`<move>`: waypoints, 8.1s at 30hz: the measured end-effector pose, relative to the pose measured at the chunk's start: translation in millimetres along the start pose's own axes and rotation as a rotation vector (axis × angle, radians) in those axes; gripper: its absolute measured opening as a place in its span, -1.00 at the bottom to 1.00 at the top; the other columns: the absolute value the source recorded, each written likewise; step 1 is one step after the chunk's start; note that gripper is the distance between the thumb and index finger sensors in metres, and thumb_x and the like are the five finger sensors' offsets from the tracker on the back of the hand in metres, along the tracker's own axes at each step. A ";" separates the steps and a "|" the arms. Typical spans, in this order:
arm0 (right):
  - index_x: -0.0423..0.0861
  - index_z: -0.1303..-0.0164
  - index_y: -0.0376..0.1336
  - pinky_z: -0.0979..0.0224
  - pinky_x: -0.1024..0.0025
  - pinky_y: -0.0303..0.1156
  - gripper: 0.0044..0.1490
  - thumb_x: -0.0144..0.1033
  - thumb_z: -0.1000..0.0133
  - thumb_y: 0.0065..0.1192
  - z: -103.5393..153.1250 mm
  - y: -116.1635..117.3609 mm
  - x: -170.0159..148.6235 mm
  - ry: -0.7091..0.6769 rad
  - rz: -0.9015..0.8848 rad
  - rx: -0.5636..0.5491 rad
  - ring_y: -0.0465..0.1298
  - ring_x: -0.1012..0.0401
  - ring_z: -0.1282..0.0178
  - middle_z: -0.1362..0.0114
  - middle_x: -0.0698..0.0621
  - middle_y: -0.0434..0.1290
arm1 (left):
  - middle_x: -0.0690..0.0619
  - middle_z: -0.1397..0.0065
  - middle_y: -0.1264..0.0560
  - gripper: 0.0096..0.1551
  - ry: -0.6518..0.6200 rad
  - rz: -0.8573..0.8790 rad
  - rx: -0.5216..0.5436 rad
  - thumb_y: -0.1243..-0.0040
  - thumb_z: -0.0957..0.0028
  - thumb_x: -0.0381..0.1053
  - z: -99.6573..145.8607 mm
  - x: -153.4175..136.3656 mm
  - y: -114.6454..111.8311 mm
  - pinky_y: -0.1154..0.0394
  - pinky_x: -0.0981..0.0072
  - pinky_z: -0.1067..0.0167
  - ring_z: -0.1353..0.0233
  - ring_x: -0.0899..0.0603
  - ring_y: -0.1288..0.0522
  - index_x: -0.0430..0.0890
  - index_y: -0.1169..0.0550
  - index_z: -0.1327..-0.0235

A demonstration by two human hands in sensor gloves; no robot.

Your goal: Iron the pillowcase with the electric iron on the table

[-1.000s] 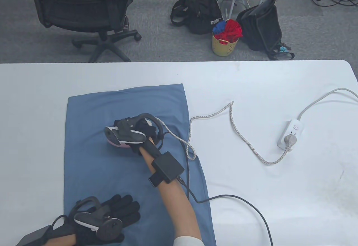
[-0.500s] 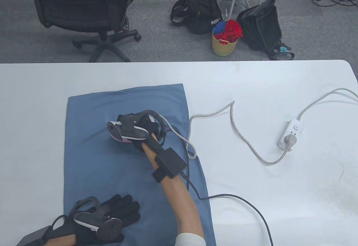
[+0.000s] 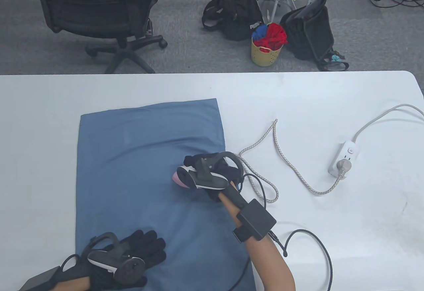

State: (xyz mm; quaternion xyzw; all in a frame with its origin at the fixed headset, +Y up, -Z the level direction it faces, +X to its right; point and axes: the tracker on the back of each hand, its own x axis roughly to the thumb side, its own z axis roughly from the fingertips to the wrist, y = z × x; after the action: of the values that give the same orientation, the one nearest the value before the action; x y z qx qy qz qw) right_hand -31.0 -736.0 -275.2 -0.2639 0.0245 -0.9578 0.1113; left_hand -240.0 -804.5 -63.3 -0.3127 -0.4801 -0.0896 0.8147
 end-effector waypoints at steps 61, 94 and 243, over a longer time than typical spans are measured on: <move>0.13 0.01 0.36 -0.18 0.12 0.58 -0.56 -0.05 0.07 0.13 -40.6 5.9 -10.9 0.134 0.216 0.053 0.68 0.29 0.25 0.14 0.15 0.57 | -0.04 -0.57 0.68 -0.04 -0.028 -0.125 0.050 0.27 -0.05 0.40 -53.1 39.7 41.3 0.52 -0.27 -0.46 -0.53 -0.35 0.65 0.22 0.41 -0.47; 0.09 0.03 0.38 -0.22 0.11 0.54 -0.57 -0.09 0.08 0.19 -84.6 12.0 -52.3 0.321 0.025 0.079 0.65 0.26 0.25 0.15 0.12 0.54 | -0.03 -0.61 0.66 -0.06 -0.057 -0.047 0.002 0.33 -0.04 0.44 -38.1 22.8 21.0 0.52 -0.26 -0.45 -0.55 -0.33 0.64 0.28 0.45 -0.44; 0.06 -0.02 0.40 0.06 0.30 0.61 -0.54 -0.05 0.02 0.18 -124.3 -43.4 140.7 -0.125 0.012 -0.129 0.59 0.37 0.48 0.29 0.18 0.54 | -0.03 -0.66 0.54 -0.06 0.102 0.024 0.016 0.27 -0.06 0.41 9.1 -16.6 19.7 0.40 -0.24 -0.51 -0.60 -0.35 0.52 0.22 0.35 -0.51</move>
State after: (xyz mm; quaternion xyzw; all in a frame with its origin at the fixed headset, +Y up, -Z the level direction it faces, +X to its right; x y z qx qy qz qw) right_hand -220.8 -727.0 -307.1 -0.3295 0.0806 -0.9353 0.1009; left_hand -246.5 -786.1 -82.4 -0.3069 -0.4348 -0.0919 0.8416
